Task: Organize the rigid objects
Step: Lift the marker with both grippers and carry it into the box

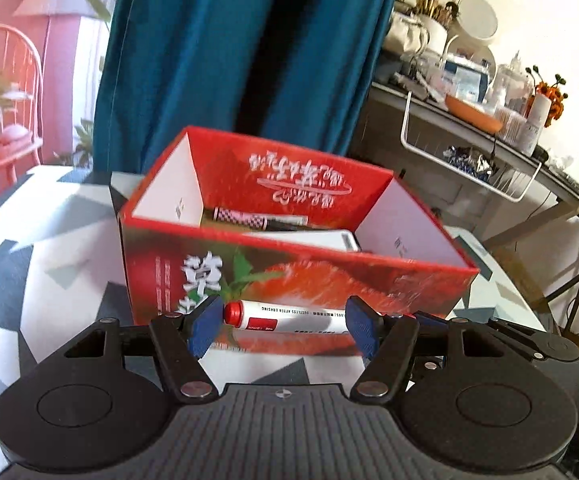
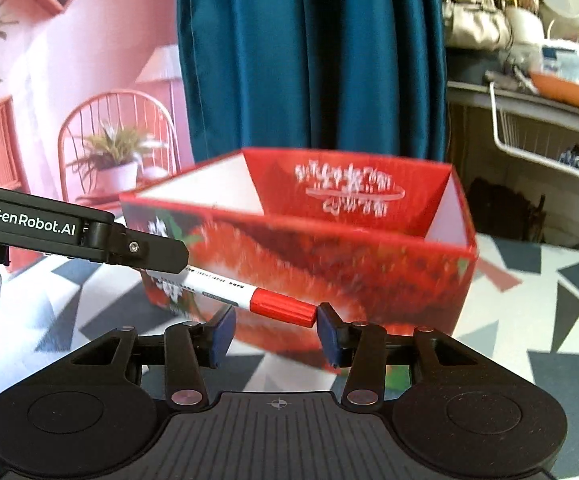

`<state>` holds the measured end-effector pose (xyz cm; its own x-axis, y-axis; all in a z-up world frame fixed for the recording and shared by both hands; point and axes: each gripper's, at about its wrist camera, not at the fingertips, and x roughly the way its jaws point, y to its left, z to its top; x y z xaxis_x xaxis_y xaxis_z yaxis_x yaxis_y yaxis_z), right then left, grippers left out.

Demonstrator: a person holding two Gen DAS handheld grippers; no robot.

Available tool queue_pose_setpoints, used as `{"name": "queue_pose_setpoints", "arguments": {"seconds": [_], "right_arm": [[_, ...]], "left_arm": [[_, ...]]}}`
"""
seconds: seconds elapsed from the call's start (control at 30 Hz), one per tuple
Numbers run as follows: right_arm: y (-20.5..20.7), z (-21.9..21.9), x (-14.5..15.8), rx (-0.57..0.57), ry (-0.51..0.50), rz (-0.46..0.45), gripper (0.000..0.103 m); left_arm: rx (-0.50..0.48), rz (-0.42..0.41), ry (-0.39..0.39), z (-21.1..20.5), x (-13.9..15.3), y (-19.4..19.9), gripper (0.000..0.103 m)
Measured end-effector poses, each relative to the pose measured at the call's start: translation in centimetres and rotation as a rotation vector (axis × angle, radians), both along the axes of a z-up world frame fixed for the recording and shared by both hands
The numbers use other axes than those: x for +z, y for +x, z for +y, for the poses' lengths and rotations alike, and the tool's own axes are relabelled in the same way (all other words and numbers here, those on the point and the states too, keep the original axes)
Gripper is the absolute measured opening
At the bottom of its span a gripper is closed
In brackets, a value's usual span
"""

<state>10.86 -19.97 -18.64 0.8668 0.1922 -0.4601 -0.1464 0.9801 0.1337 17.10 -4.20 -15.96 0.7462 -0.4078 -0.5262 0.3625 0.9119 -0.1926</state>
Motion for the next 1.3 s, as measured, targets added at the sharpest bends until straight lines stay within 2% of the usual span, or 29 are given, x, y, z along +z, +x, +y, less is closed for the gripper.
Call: {"name": "queue_pose_setpoints", "arguments": {"seconds": [0.4,0.67,0.77,0.93,1.0,1.13,1.3], "right_arm": [[-0.6,0.3,3.7,0.015,-0.036,-0.129,0.043],[1.9,-0.4,5.4,0.003,-0.06,-0.152,0.044],[4.2,-1.0,5.6,-0.001,-0.054,-0.123,0.044],[9.2,-1.8,5.0,-0.017,-0.052,-0.025,0.044],[11.0,-2.2,4.5,-0.039,-0.036,0.031,0.044],[13.2,-2.6,3.4,-0.065,0.015,0.131,0.044],[14.0,-1.9,2.4,-0.06,-0.025,0.173,0.046]], "left_arm": [[0.029,-0.036,-0.043,0.5,1.1,-0.4,0.069],[0.008,-0.075,-0.061,0.0,2.5,1.9,0.069],[-0.005,-0.036,-0.058,-0.4,2.4,4.4,0.069],[-0.021,0.083,-0.081,-0.8,1.3,9.5,0.069],[-0.029,0.099,-0.073,-1.0,1.0,10.9,0.069],[-0.044,0.119,-0.009,-1.8,0.5,12.9,0.069],[-0.023,0.158,-0.053,-1.6,-0.5,14.2,0.068]]}}
